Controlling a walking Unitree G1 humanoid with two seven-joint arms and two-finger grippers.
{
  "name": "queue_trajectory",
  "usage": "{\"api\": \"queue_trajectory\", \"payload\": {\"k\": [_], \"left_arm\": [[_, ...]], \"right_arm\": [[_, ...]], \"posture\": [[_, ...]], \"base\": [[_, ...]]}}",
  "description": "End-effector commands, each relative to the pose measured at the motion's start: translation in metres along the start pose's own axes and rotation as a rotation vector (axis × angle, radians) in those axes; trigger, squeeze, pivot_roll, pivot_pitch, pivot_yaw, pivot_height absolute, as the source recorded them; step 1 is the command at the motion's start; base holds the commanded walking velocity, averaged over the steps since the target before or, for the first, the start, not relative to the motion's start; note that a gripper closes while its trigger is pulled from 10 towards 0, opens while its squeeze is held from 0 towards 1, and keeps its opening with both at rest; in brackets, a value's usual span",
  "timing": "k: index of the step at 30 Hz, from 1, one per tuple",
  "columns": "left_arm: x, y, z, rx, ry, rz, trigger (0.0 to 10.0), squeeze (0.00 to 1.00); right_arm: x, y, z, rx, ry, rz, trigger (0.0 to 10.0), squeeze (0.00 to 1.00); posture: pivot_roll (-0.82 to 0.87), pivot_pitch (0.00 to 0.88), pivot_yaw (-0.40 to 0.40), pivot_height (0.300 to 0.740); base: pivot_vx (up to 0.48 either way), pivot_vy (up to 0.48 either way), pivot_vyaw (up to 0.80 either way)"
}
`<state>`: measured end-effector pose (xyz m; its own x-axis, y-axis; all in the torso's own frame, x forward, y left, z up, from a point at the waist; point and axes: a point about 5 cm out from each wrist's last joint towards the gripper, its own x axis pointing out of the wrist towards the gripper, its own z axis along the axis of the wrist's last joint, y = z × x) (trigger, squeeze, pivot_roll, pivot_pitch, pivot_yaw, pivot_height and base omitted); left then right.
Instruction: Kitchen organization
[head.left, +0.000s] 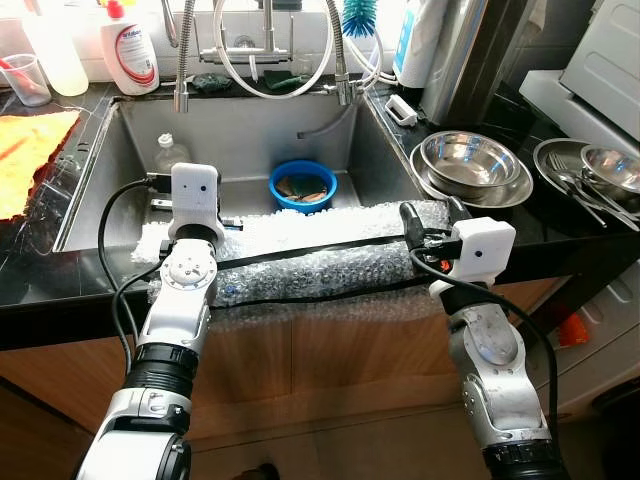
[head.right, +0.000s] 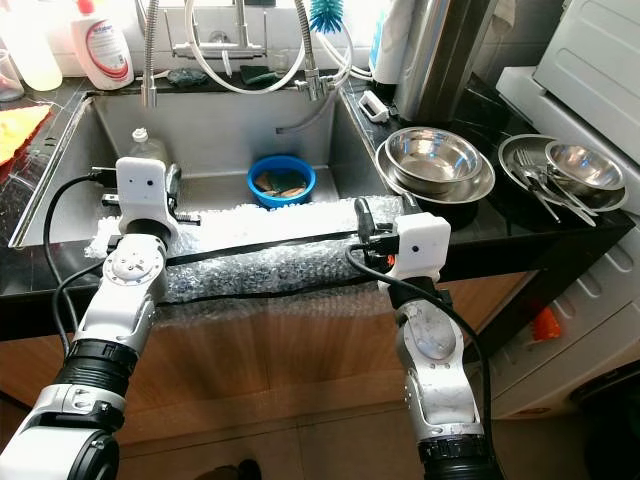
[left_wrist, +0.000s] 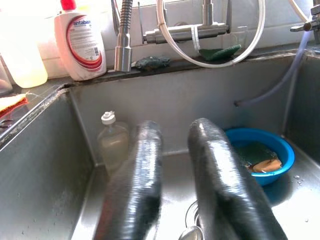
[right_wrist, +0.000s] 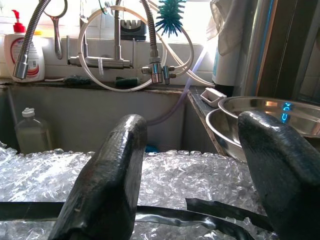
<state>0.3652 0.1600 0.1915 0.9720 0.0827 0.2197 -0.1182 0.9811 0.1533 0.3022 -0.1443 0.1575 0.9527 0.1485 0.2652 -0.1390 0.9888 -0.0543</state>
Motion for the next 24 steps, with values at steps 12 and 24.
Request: {"api": "queue_trajectory", "payload": {"k": [12,24], "left_arm": [[-0.001,-0.005,-0.004,-0.013,0.032,-0.019,10.0,1.0],[-0.038,0.04,0.044,0.007,-0.291,-0.018,10.0,0.0]], "right_arm": [[0.002,-0.004,0.002,-0.009,-0.011,-0.013,10.0,0.0],[0.005,-0.013,0.013,0.014,-0.028,-0.057,10.0,0.0]], "posture": [[-0.01,0.05,-0.024,0.74],[-0.04,0.004,-0.019,0.74]], "base": [[0.0,0.0,0.0],[0.0,0.0,0.0]]}}
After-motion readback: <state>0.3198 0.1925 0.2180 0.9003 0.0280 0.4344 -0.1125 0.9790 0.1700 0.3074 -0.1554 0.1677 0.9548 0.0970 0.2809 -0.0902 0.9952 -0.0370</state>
